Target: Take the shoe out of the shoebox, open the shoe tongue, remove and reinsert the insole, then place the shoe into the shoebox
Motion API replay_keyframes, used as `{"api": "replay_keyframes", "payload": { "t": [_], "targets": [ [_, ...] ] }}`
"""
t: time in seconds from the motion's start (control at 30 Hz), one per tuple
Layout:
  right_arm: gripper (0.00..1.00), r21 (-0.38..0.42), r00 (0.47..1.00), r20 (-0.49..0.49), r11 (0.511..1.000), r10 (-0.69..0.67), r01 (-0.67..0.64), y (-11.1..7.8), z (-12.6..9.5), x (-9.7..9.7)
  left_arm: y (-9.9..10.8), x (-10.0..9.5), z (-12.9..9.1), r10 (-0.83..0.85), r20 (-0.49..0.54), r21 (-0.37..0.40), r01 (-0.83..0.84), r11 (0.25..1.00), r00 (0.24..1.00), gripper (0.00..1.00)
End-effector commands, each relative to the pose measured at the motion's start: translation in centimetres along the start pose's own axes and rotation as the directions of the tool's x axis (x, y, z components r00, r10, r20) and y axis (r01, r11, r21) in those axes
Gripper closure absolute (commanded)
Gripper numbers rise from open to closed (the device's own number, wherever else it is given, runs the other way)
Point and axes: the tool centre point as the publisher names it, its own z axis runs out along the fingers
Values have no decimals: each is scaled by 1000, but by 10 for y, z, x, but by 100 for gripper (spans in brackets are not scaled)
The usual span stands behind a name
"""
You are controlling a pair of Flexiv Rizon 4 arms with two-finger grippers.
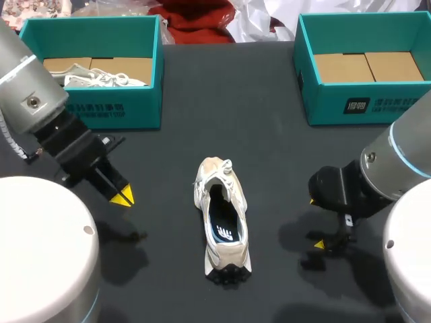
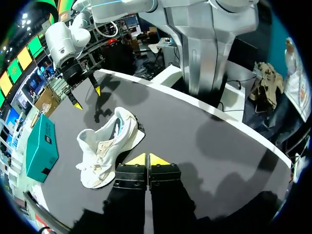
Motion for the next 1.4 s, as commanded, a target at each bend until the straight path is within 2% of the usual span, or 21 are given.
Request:
{"api": "replay_keyframes", "payload": {
  "t": [0.03,0.3,0.43,0.53,0.57,0.9,0.93,1.03,1.17,1.2,1.23,1.4],
  "targets": [
    [0,-16,1000,8,1000,-3,3,-8,-22,10,8,-4,-2,1,-15,14,0,1000,1000,100],
    [0,-16,1000,8,1000,-3,3,-8,-22,10,8,-4,-2,1,-15,14,0,1000,1000,100],
    [0,-16,1000,8,1000,-3,3,-8,-22,10,-15,-14,6,234,-171,-118,-255,960,957,100],
    [0,-16,1000,8,1000,-3,3,-8,-22,10,-22,-33,12,350,-320,-118,-404,907,880,100],
    [0,-16,1000,8,1000,-3,3,-8,-22,10,-22,-41,12,331,-357,-137,-400,906,873,100],
    [0,-16,1000,8,1000,-3,3,-8,-22,10,-22,-41,12,331,-357,-137,-400,906,873,100],
    [0,-16,1000,8,1000,-3,3,-8,-22,10,-23,-44,20,369,-386,-103,-437,894,845,100],
    [0,-16,1000,8,1000,-3,3,-8,-22,10,-24,-59,32,412,-406,-88,-484,871,816,100],
    [0,-16,1000,8,1000,-3,3,-8,-22,10,-23,-78,53,489,-428,-15,-547,837,760,100],
    [0,-16,1000,8,1000,-3,3,-8,-22,10,-21,-84,56,481,-442,-18,-544,839,757,100],
    [0,-16,1000,8,1000,-3,3,-8,-22,10,-17,-90,56,462,-453,-66,-546,835,762,100],
    [0,-16,1000,8,1000,-3,3,-8,-22,10,-17,-90,56,462,-453,-66,-546,835,762,100]
  ]
}}
